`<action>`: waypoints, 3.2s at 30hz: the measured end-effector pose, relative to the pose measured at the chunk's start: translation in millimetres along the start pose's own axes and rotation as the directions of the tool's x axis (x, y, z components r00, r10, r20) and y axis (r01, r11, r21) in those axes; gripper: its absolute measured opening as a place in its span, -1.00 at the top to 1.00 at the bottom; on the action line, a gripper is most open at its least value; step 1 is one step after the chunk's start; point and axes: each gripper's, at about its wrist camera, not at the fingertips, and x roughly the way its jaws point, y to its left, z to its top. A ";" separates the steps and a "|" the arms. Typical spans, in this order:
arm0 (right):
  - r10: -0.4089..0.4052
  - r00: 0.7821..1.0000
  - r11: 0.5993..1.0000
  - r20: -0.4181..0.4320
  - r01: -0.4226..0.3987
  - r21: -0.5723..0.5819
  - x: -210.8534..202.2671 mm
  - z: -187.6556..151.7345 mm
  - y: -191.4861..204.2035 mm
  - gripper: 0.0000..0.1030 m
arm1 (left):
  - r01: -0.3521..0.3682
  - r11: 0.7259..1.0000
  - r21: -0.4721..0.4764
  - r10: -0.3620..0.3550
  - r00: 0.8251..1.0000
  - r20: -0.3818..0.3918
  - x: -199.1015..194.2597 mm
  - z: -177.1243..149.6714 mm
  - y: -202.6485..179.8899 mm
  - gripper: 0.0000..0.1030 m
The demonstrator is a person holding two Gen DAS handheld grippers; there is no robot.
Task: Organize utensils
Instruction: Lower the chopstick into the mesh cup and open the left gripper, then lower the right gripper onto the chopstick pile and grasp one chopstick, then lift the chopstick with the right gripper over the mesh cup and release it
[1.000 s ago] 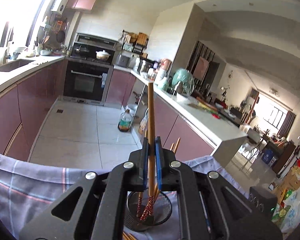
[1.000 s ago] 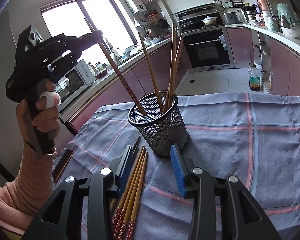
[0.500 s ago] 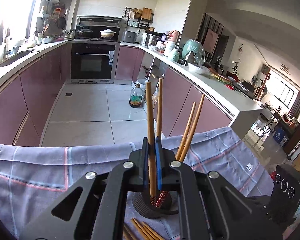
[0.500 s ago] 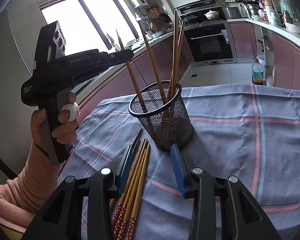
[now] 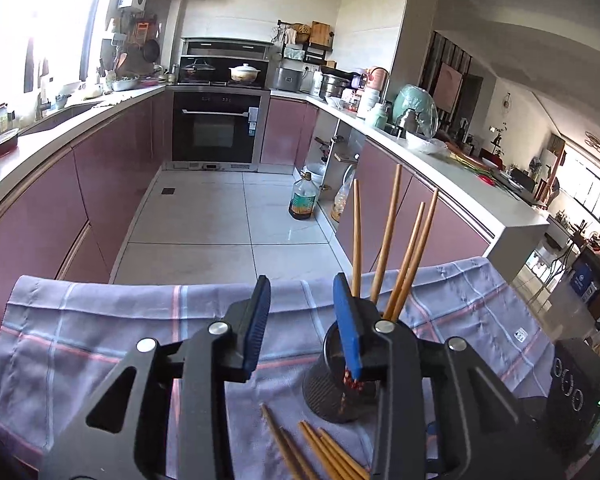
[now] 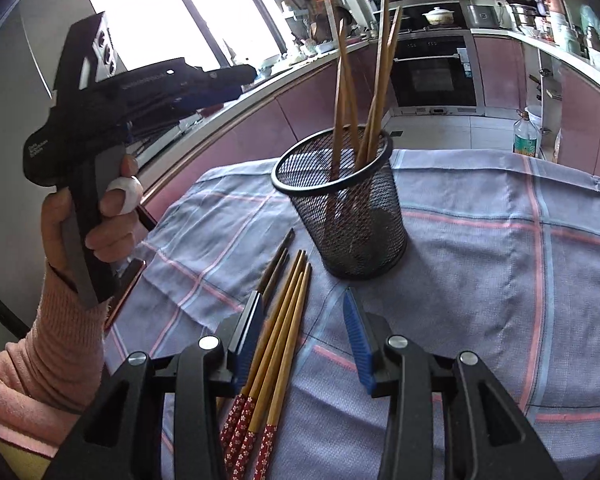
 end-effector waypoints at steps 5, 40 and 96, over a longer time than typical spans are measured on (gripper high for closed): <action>-0.029 0.996 0.998 -0.081 0.024 -0.057 19.6 -3.1 10.6 0.25 | 0.001 1.000 0.004 -0.001 0.999 -0.036 -23.5 -36.3 8.5 0.34; -0.181 0.955 0.970 -0.235 0.134 -0.202 86.6 -4.0 36.7 0.90 | 0.037 0.998 -0.060 -0.050 0.970 -0.236 -33.9 -145.9 30.3 0.34; -0.076 0.843 0.990 0.533 0.129 -0.063 -78.8 143.5 22.4 0.90 | 0.073 0.997 0.016 -0.061 0.924 -0.377 -2.6 -171.3 3.9 0.52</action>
